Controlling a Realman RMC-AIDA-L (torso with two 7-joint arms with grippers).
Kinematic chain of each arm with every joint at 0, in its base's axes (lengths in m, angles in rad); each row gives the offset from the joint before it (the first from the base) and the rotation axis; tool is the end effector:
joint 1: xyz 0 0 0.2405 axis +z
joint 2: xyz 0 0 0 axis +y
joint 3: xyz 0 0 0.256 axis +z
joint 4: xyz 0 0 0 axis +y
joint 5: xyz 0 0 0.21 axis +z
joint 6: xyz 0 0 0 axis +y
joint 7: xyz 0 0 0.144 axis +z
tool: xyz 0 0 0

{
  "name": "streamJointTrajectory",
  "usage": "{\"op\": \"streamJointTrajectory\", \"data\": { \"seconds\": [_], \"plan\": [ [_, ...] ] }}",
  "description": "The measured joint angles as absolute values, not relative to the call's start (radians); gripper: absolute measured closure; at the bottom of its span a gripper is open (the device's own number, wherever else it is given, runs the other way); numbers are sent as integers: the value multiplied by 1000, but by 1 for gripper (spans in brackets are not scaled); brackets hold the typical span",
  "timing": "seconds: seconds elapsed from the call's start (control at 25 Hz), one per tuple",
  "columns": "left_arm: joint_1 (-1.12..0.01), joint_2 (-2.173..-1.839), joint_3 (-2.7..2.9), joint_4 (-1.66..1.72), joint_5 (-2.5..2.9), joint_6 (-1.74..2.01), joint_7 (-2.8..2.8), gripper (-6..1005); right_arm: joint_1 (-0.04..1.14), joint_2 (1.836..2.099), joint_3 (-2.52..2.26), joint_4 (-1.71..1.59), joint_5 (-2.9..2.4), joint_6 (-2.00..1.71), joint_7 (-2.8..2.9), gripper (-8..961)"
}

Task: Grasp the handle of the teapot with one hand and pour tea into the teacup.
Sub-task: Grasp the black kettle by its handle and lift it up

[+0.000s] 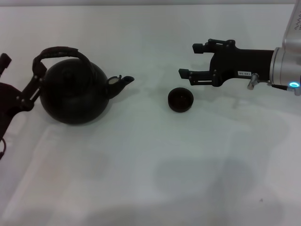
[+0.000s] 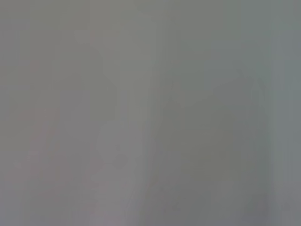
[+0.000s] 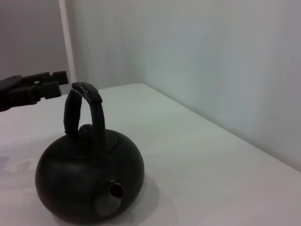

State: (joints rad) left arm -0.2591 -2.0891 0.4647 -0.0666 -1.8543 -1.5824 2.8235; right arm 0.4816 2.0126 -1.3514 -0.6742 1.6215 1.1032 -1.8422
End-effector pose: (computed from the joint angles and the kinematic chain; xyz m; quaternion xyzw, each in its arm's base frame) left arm -0.3387 0.2298 -0.0240 -0.7316 -0.2116 -0.3792 0.5256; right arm 0.2482 0.3558 -0.0375 -0.9532 0.1512 0.1762 0.1939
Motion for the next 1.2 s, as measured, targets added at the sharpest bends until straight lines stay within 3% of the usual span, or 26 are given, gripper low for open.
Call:
{"op": "streamJointTrajectory", "data": {
  "seconds": [1.2],
  "plan": [
    [-297, -2085, 454, -131, -1895, -1426, 2799, 254, 468, 2013, -1350, -673, 1621, 1101, -1863, 105]
  ]
}}
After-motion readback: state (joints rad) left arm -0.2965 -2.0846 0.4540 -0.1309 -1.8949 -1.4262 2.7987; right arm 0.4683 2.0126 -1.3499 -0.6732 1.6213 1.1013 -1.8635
